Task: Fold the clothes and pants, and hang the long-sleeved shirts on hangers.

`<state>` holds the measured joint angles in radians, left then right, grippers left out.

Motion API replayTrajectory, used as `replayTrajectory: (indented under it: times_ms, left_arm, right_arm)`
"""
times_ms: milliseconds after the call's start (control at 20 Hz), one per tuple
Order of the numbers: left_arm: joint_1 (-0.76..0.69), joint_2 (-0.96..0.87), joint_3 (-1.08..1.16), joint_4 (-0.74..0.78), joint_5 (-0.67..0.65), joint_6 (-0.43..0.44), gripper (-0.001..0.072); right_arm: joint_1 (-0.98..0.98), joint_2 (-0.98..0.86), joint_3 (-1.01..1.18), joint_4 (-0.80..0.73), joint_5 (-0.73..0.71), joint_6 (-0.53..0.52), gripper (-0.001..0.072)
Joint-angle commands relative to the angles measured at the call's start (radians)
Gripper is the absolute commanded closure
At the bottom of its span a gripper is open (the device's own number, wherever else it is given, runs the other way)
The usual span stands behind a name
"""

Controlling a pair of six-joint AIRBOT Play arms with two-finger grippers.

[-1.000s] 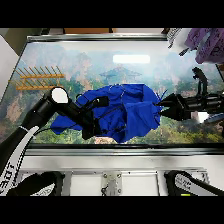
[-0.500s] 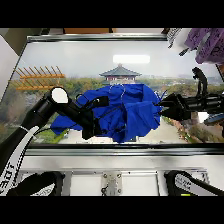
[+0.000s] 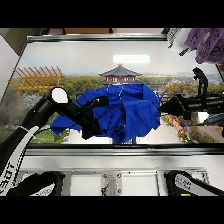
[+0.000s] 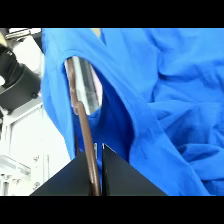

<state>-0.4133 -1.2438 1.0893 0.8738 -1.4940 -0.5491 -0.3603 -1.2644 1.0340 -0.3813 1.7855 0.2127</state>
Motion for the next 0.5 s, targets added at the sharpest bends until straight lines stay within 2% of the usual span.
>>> replayTrajectory:
  times_ms: [0, 250, 400, 450]
  left_arm:
    - [0.0, 0.0, 0.001, -0.004, 0.005, 0.003, 0.0697]
    - [0.0, 0.0, 0.001, -0.001, 0.005, 0.003, 0.0697]
    - [0.0, 0.0, 0.001, -0.001, 0.002, -0.002, 0.0695]
    - [0.0, 0.0, 0.001, -0.001, 0.002, -0.01, 0.0628]
  right_arm:
    - [0.0, 0.0, 0.0, 0.001, -0.005, -0.003, 0.0698]
    - [0.0, 0.0, 0.0, 0.001, -0.006, -0.007, 0.0702]
    - [0.0, 0.0, 0.0, 0.002, -0.009, -0.046, 0.0704]
    - [0.0, 0.0, 0.0, 0.001, -0.008, -0.045, 0.0705]
